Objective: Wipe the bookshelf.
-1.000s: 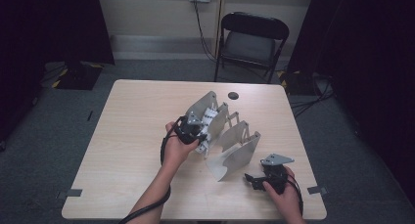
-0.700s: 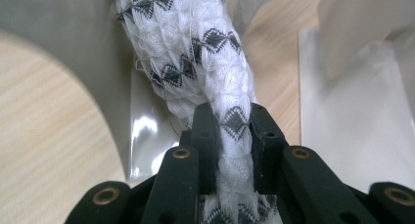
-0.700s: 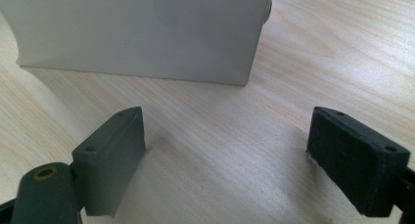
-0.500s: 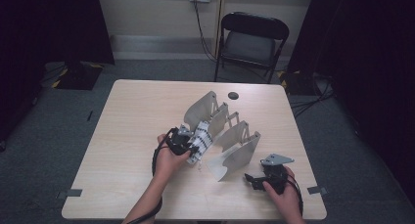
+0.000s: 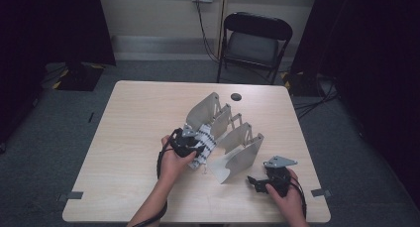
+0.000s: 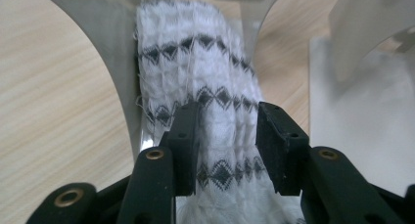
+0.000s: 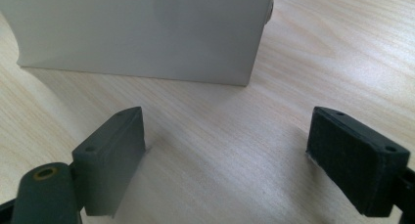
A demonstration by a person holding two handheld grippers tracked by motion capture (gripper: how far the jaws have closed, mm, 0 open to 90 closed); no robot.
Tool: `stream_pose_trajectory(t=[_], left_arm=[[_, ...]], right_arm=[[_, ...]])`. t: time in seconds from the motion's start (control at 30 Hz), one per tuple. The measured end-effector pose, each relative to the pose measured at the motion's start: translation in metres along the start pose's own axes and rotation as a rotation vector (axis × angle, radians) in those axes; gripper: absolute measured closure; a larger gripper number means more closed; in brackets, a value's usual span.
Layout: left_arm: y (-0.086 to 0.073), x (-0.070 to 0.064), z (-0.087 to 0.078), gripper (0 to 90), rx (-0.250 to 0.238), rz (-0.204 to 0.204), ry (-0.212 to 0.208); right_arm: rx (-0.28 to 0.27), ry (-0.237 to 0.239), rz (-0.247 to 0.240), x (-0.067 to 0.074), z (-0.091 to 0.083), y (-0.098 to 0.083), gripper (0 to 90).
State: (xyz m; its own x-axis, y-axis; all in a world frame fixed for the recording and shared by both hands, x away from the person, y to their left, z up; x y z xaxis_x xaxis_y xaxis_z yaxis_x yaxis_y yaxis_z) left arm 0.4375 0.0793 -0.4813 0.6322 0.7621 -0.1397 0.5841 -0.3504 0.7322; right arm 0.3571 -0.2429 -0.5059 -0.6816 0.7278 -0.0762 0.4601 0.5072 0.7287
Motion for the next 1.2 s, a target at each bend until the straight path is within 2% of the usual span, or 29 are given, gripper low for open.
stream_pose_trajectory(t=[0.1,0.13,0.17,0.23,0.3,0.37,0.57,0.63,0.83,1.0,1.07,1.13,1.2], left_arm=[[-0.004,-0.001,0.006,69.5,0.014,-0.005,-0.008],[-0.004,-0.001,0.006,72.7,0.017,0.005,-0.007],[-0.004,-0.002,0.006,78.9,0.020,-0.007,-0.014],[-0.002,-0.003,0.005,82.2,0.027,-0.005,-0.017],[0.002,-0.004,0.000,83.0,0.024,0.003,-0.021],[0.007,-0.005,-0.005,83.8,0.010,-0.011,-0.031],[0.033,-0.008,-0.030,84.1,-0.018,0.023,-0.025],[0.044,-0.009,-0.038,84.2,-0.043,0.038,-0.026],[0.080,-0.014,-0.063,84.2,-0.102,0.096,0.001],[0.106,-0.014,-0.082,84.2,-0.171,0.109,0.038],[0.110,-0.013,-0.084,84.3,-0.189,0.107,0.054],[0.110,-0.011,-0.081,84.3,-0.174,0.114,0.071],[0.105,-0.008,-0.074,84.3,-0.156,0.101,0.067]], right_arm=[[0.001,0.000,0.000,0.000,0.000,0.000,13.6],[0.001,0.000,0.001,0.000,0.000,0.000,13.6],[0.001,0.000,0.000,0.000,0.000,0.000,13.6],[0.001,0.001,0.000,0.000,0.000,0.000,13.6],[0.001,0.000,0.000,0.000,0.000,0.000,13.6],[0.001,0.000,0.001,0.000,0.000,0.000,13.6],[0.001,0.000,0.001,0.000,0.000,0.000,13.6],[0.001,0.000,0.001,0.000,0.000,0.000,13.6],[0.001,0.000,0.001,0.000,0.000,0.000,13.6],[0.001,0.000,0.001,0.000,0.000,0.000,13.6],[0.000,0.000,0.001,0.000,0.000,0.000,13.6],[0.000,0.000,0.001,0.000,0.000,0.000,13.6],[0.001,0.000,0.001,0.000,0.000,0.000,13.6]])
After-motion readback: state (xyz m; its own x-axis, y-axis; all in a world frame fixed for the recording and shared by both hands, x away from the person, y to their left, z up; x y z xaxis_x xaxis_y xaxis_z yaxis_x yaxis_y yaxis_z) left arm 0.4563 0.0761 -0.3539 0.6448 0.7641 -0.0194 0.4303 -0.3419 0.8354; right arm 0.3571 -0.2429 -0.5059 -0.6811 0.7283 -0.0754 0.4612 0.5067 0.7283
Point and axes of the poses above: each handheld gripper's, and its own axes: z roughly forward along the jaws, y roughly out of its top, x roughly to its left, the point moved 1 cm from there along z, roughly forward along the jaws, and after that the axes turned 6 degrees about -z, right-handed, at the moved point
